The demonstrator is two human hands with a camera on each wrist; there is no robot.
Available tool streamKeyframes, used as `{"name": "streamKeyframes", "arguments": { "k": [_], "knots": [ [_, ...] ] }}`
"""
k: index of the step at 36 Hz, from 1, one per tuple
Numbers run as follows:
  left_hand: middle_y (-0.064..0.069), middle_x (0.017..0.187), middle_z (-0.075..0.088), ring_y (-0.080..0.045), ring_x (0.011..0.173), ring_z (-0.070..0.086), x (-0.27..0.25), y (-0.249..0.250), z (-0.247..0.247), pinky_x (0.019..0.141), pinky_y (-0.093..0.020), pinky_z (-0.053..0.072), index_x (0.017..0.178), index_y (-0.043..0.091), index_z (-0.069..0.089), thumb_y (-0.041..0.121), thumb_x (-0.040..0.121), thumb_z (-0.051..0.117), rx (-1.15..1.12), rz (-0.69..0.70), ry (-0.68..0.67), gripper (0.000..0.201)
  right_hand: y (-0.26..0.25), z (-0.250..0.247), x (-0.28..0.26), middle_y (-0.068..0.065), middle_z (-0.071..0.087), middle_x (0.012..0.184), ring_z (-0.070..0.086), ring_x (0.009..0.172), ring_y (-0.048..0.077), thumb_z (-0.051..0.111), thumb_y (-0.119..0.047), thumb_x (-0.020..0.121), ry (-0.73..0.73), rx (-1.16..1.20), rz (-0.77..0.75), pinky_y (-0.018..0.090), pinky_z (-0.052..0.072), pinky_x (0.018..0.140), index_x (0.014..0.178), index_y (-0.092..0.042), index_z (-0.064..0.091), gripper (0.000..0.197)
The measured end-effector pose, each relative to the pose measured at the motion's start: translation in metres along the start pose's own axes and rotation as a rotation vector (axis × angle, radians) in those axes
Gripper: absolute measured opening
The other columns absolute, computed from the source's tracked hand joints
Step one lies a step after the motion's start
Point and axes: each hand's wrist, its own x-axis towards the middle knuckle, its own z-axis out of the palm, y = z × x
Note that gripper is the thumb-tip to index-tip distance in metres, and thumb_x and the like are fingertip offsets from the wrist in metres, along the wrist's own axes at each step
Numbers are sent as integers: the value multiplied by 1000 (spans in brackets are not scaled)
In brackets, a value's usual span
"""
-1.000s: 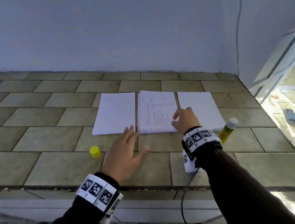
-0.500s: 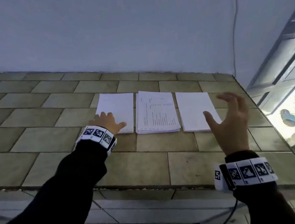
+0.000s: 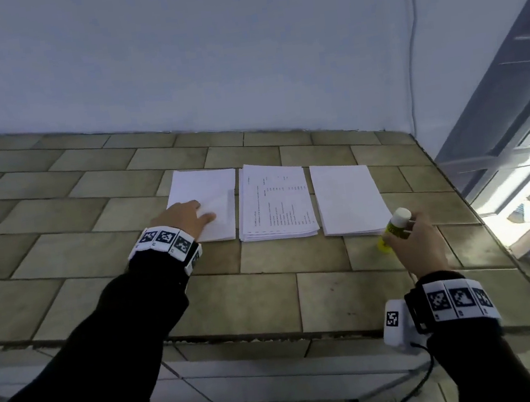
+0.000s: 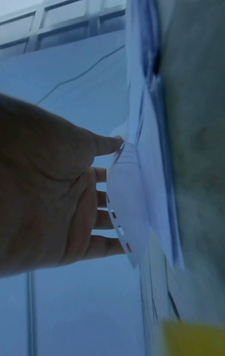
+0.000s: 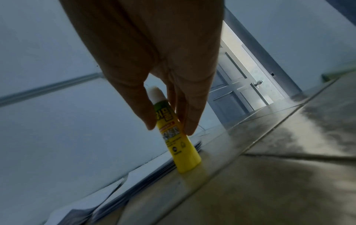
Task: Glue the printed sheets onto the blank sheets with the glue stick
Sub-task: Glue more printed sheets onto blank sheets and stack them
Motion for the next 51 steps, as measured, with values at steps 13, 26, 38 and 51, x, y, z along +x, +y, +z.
{"name": "streamKeyframes", "arguments": {
  "k": [13,26,38,51],
  "knots": [
    [0,152,41,-18,137,38,-76,35,-44,112,-35,29,143,25,46,48,94,54,-377,426,160,55,-3,2,-4,14,63,119,57,100,26,69,-16,88,-50,-53,-54,28,35,76,122,-3,53,40],
    [4,164,5,-12,149,-11,-111,29,21,121,-46,-5,143,45,36,45,91,58,120,648,-357,57,-1,8,0,14,62,118,60,102,25,68,-13,88,-115,6,-120,32,41,79,122,-3,51,39],
    [7,163,-12,-11,148,-20,-121,24,19,120,-41,-12,152,43,16,27,95,53,50,595,-405,70,-10,14,-9,4,62,108,60,98,21,66,-15,89,-209,65,-218,29,44,79,119,-12,55,32],
    [0,164,-11,-18,151,-10,-132,24,41,121,-47,4,157,17,-3,75,91,17,166,258,-189,89,-54,59,-33,-2,63,90,60,79,14,83,-24,73,-330,181,-367,30,54,70,105,-21,60,40]
  ]
}}
